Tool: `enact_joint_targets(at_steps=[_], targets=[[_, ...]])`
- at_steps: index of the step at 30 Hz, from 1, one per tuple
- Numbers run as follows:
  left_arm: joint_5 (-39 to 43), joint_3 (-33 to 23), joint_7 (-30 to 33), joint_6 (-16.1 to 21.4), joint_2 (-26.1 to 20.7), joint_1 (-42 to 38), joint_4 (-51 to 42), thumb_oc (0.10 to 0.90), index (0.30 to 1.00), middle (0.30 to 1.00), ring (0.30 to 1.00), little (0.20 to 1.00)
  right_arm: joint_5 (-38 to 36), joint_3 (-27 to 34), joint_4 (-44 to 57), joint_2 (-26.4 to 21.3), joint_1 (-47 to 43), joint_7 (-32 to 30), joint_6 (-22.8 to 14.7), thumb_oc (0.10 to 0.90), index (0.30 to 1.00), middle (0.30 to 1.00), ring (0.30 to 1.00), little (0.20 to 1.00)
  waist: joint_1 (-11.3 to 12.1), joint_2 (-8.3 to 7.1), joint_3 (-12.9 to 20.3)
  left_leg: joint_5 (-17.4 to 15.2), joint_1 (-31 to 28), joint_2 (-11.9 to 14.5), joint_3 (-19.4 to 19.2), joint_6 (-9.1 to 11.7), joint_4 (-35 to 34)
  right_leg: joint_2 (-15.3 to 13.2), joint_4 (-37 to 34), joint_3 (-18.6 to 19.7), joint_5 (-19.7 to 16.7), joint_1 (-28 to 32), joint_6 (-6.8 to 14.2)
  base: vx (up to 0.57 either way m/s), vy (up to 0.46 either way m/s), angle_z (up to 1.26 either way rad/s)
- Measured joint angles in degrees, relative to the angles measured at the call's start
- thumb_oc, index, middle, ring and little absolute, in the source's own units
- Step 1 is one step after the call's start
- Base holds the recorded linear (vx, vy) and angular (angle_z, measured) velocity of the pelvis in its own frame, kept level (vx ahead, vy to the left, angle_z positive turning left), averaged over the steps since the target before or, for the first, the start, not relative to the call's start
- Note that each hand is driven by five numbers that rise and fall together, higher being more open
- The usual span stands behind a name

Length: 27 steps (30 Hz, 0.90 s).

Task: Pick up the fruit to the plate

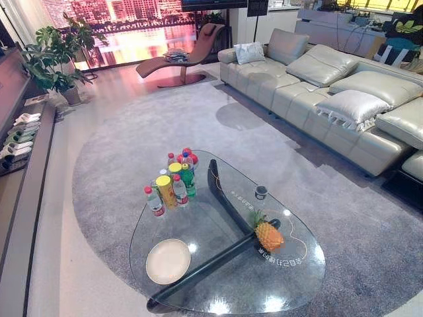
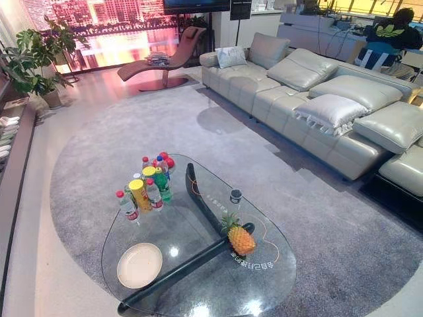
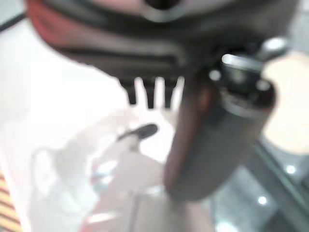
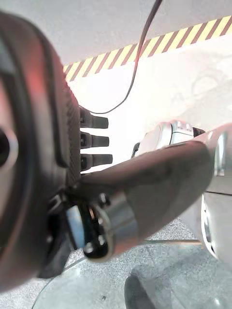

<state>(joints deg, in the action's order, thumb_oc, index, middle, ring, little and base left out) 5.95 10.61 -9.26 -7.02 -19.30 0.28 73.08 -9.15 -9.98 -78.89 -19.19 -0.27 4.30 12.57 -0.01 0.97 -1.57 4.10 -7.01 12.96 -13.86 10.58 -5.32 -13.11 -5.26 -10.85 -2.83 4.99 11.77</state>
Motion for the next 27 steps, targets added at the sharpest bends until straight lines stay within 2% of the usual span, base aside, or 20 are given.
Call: enact_joint_targets(at_steps=[27], targets=[[-0.04,0.54,-0.15,-0.06,-0.04,-0.15,-0.01,0.8,0.9,0.9,0.9,0.9,0.01,0.0,-0.03,0.0,0.0,0.01,0.01,0.8,0.9,0.9,0.9,0.9,0.01,-0.04,0.05,0.0,-0.02,0.0,-0.01,0.0,0.0,0.01,0.01,0.01,-0.01,0.02,0.0,0.0,-0.004,0.01]])
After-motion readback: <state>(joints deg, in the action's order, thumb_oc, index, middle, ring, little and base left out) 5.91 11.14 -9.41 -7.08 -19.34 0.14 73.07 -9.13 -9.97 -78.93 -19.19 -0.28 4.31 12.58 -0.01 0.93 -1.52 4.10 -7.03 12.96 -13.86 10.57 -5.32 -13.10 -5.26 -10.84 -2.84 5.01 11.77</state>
